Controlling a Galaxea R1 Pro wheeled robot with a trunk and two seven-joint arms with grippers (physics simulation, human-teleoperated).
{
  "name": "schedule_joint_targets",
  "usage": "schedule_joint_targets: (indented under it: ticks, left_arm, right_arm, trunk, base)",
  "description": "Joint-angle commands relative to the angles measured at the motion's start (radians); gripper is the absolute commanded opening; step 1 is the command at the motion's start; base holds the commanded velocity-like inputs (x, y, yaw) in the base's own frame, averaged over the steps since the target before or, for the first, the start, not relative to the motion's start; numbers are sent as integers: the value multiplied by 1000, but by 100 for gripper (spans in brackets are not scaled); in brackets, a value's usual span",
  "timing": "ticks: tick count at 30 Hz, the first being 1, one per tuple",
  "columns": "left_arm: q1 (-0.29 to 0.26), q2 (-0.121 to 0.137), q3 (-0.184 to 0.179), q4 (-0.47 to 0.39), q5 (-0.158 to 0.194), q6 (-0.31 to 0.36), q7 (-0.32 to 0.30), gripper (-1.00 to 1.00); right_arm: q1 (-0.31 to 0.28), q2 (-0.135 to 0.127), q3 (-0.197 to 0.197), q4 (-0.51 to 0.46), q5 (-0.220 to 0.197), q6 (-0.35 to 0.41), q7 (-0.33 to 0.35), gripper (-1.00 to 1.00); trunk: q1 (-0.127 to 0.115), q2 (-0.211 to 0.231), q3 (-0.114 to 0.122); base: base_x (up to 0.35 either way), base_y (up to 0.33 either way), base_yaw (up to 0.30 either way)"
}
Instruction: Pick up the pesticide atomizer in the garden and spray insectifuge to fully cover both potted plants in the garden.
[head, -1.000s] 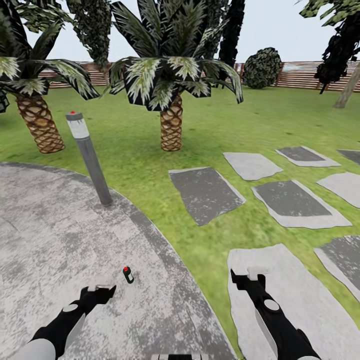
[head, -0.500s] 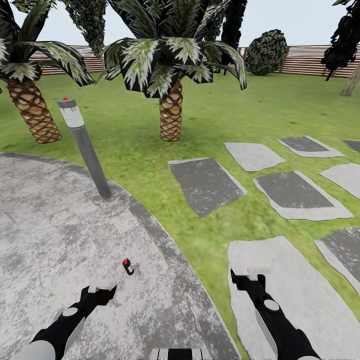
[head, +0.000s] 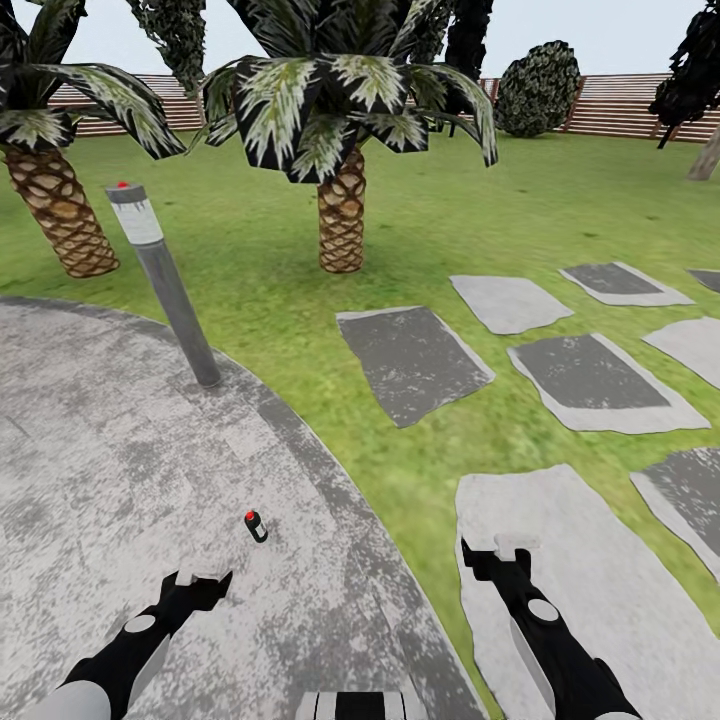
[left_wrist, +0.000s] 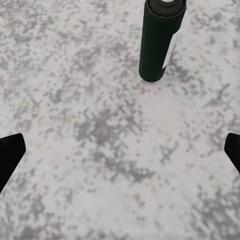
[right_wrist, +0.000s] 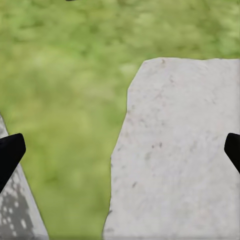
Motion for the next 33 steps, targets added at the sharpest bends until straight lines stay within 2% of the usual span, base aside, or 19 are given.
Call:
schedule_joint_targets:
  ticks: [1, 33]
  left_arm:
    - [-1, 0, 7, 1, -6, -3, -6, 100]
    - [-1, -1, 9, 0, -5, -4, -2, 100]
  right_arm:
    - [0, 0, -1, 1, 1, -3, 0, 100]
    - [0, 0, -1, -1, 0, -3, 0, 100]
  trunk:
    - [0, 0, -1]
    - [0, 0, -1]
  base:
    - [0, 0, 0]
    - [128, -67, 0]
